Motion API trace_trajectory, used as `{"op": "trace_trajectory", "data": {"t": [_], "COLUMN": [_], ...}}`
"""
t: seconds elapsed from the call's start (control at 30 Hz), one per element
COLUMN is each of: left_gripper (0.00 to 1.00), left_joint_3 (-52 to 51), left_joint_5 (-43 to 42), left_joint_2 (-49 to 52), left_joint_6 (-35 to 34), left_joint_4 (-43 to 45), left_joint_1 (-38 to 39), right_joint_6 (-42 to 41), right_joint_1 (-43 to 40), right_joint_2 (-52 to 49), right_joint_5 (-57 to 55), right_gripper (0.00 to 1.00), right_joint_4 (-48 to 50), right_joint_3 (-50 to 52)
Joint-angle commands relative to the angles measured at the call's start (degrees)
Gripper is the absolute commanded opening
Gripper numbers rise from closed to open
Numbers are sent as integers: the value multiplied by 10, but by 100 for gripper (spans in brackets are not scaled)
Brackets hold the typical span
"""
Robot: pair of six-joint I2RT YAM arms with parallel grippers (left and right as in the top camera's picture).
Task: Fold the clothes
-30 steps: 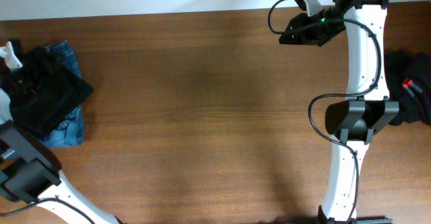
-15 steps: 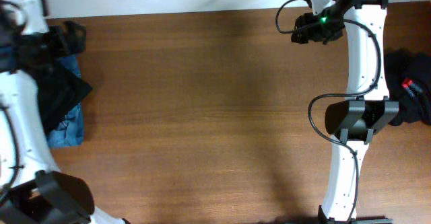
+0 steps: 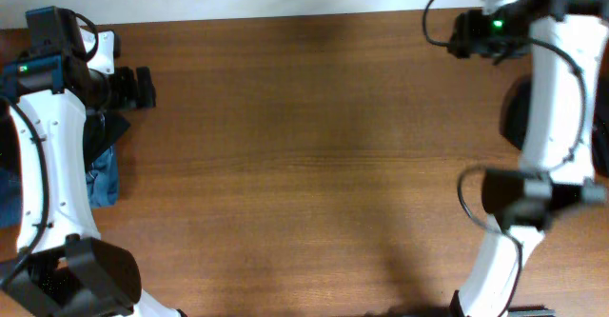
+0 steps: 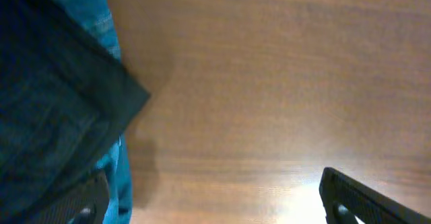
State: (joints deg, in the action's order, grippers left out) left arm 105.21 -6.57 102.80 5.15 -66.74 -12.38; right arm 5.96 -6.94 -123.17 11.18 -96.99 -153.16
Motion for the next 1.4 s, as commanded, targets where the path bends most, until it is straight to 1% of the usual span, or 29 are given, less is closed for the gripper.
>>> {"op": "trace_trajectory", "data": {"t": [0.0,0.13,0.27,0.43,0.63,0.73,0.77,0.8,0.83,0.93,1.03,1.37], "left_gripper": [99,99,99,100,99,99,99,99,99,99,99,99], "left_joint_3": [-2,-22,-80,-215,-390,-463,-480,-497,-511,-535,-538,-538], "left_joint_5": [4,-14,-11,-11,-12,-13,-9,-9,-10,-11,-11,-11], "left_joint_2": [-55,-102,-163,-273,-431,-508,-527,-545,-560,-587,-592,-591], "left_joint_6": [10,10,23,23,22,22,22,22,22,22,22,22], "left_joint_4": [-17,-19,-9,51,137,163,166,166,167,163,142,140], "left_joint_1": [0,4,20,34,34,34,34,34,34,34,34,34], "right_joint_6": [-15,-19,-19,-18,-18,-18,-18,-18,-18,-18,-18,-18], "right_joint_1": [1,1,1,2,2,2,2,2,2,2,2,2], "right_joint_2": [99,189,271,397,569,643,667,687,699,721,722,648], "right_joint_5": [-15,-15,-13,-14,-14,-15,-16,-16,-19,-24,-24,-24], "right_gripper": [63,63,60,60,63,74,81,96,99,99,99,98], "right_joint_4": [-3,-3,24,108,223,282,306,328,343,359,359,359], "right_joint_3": [84,228,361,520,718,809,840,867,887,932,953,955]}}
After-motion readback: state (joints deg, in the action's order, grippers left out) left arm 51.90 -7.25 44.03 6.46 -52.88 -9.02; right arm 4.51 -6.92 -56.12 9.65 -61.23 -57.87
